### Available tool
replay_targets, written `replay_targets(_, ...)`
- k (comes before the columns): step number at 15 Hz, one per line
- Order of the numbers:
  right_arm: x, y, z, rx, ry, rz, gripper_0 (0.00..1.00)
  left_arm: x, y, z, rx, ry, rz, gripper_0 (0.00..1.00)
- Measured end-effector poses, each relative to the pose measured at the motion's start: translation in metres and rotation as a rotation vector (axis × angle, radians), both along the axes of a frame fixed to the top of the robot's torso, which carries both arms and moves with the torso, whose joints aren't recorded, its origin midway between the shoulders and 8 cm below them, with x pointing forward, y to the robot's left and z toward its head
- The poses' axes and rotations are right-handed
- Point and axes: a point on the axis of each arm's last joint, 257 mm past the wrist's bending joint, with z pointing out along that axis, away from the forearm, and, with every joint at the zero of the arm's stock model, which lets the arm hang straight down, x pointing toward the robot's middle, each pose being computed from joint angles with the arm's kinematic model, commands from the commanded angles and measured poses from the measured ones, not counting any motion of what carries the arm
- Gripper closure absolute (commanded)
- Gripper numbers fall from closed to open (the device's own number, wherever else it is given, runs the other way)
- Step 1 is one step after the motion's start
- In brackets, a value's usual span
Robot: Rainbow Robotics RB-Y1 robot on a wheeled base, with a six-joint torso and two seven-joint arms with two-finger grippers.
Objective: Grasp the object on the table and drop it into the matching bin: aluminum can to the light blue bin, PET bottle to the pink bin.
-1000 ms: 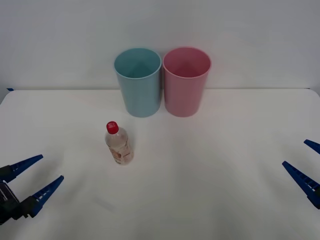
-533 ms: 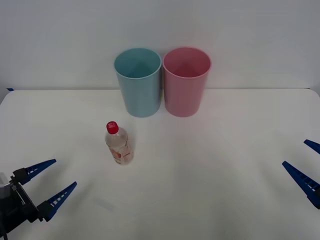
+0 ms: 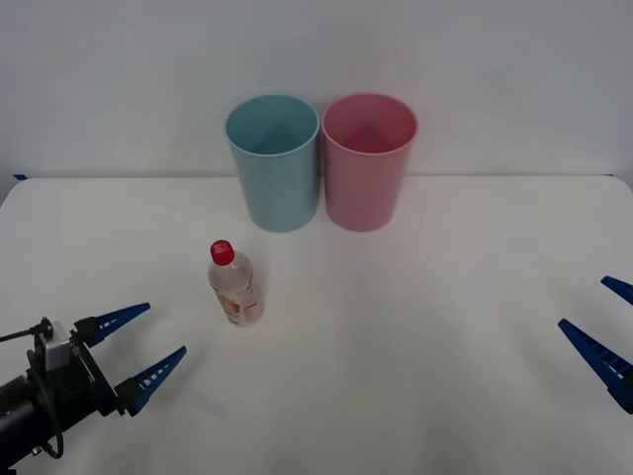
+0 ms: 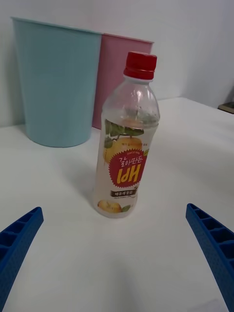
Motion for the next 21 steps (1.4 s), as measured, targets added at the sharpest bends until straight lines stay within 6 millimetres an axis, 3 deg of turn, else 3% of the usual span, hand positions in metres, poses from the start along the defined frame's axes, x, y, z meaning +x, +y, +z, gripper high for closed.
replay_targets(9,0.000,0.000,0.000,0.000,0.000,0.000,0.00,0.036,-0.047,-0.004,-0.005,-0.040,-0.022,0.00)
replay_targets(21,0.000,0.000,0.000,0.000,0.000,0.000,0.00,0.077,-0.078,-0.005,0.023,-0.069,-0.044,0.00)
